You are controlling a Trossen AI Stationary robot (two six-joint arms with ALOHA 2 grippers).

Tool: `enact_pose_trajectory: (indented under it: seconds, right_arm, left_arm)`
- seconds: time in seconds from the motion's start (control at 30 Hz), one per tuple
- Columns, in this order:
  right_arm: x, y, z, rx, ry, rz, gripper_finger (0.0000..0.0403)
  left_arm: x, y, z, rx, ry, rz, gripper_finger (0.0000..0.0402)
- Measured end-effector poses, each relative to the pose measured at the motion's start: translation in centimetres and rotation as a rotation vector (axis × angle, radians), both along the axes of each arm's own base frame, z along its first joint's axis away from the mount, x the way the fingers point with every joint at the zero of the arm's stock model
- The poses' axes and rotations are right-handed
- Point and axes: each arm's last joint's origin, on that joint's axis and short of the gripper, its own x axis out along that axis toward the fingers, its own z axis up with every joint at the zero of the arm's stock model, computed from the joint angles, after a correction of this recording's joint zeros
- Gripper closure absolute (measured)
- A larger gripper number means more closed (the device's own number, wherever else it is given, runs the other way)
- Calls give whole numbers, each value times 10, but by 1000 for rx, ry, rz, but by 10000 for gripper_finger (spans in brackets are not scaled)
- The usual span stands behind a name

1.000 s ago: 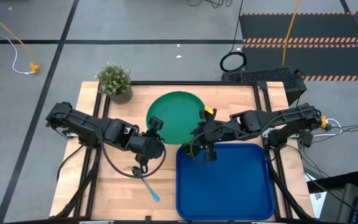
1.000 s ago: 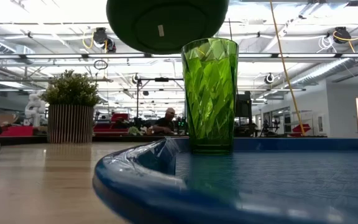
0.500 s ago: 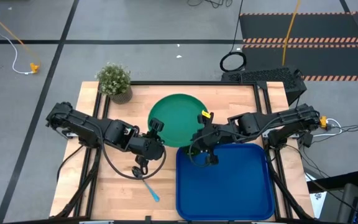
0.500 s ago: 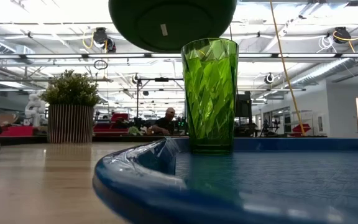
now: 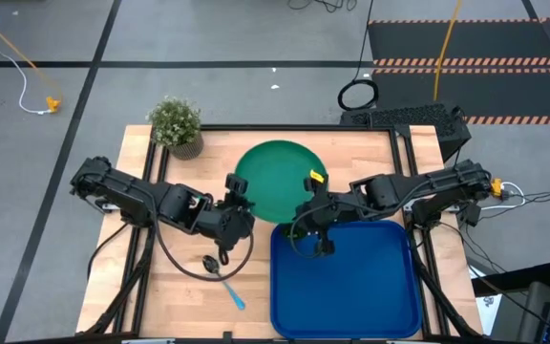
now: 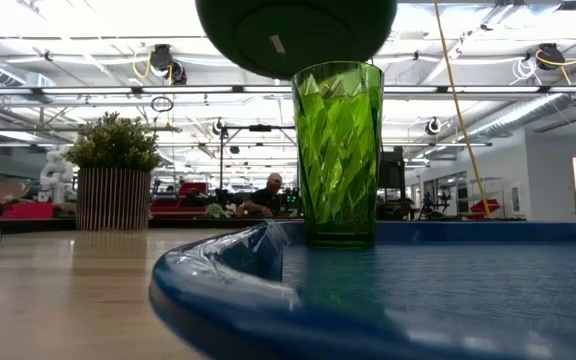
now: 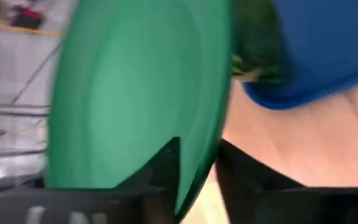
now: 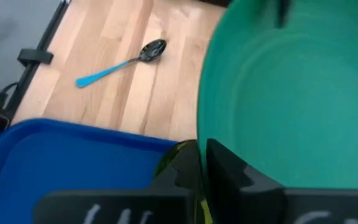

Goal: Pick and place plate/cup/fork/spoon on tray
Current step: Put the green plate on the blue tray to the bottom left of the green cup

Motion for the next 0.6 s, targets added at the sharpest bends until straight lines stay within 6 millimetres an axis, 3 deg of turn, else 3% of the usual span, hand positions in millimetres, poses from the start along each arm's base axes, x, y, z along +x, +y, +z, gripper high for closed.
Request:
enact_pose_trajectory:
  seconds: [0.17,0.3,0.43,0.6]
  right_arm:
    - [0,-2,-1,16,1,-61,401]
    - [-1,-2,2,48,-18,-91,402]
    - [-5,-1,5,91,-17,-115,402]
    - [-20,-2,17,142,-53,-183,403]
  left_arm:
    - [4,-2,6,-14,-109,57,167]
    - [8,-5,13,-11,-219,95,104]
    - [10,-10,18,-16,-296,121,85]
    - [9,-11,22,-98,-380,195,99]
